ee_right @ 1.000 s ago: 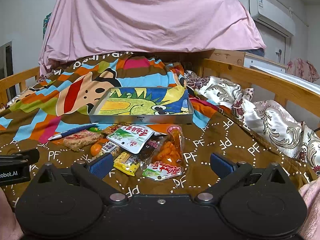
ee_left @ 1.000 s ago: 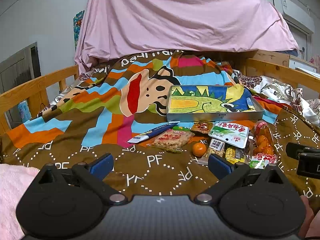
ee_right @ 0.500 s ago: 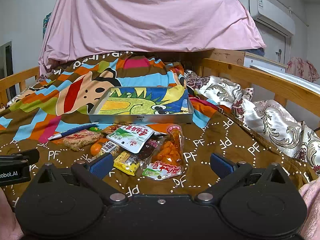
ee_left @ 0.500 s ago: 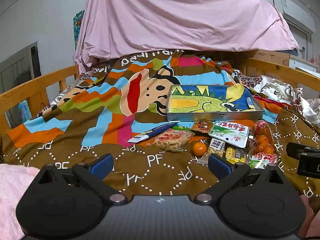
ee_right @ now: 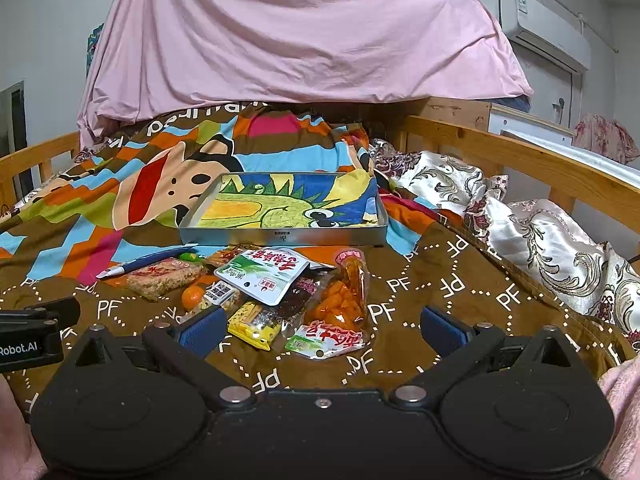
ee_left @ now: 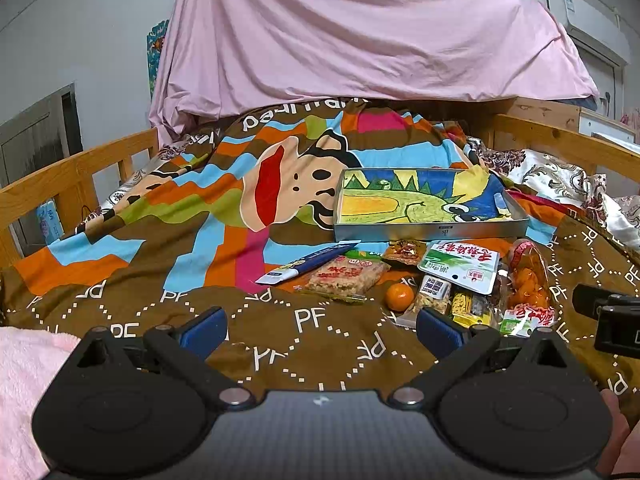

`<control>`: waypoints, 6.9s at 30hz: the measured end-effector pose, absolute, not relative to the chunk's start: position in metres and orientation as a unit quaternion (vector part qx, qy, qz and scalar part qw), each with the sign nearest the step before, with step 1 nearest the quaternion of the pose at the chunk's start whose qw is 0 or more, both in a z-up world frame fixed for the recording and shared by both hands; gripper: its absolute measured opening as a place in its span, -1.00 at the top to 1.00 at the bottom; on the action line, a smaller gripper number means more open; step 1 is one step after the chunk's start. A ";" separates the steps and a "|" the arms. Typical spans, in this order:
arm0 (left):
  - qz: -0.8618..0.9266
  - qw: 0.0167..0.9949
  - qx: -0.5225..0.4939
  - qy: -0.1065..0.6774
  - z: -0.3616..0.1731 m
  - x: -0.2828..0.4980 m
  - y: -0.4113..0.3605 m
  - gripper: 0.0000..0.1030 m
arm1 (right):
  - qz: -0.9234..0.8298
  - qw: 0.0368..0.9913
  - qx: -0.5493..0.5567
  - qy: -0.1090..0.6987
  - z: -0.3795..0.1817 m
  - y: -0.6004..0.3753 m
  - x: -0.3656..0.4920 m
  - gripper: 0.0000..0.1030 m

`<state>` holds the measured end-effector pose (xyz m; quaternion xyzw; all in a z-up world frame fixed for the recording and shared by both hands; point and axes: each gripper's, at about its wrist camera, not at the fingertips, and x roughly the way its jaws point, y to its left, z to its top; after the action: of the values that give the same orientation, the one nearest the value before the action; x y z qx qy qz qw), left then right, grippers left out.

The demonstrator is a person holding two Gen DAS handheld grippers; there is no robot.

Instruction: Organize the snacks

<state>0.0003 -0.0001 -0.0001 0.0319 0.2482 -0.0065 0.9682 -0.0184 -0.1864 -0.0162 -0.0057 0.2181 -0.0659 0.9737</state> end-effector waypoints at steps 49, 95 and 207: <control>-0.318 0.849 0.258 0.335 -0.051 0.174 -0.029 -0.99 | 0.111 0.911 0.064 0.391 -0.047 -0.203 0.146 -0.99; -0.386 0.813 0.248 0.358 -0.087 0.203 -0.035 0.16 | 0.107 0.854 0.174 0.478 -0.065 -0.207 0.195 0.29; -0.172 0.925 -0.071 0.332 -0.088 0.397 -0.019 0.20 | -0.008 0.945 0.121 0.305 -0.075 -0.208 0.377 0.12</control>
<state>0.3972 -0.0193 -0.0878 -0.0712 0.3325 -0.1719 0.9246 0.3773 -0.2084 -0.0750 0.1205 0.3052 -0.0082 0.9446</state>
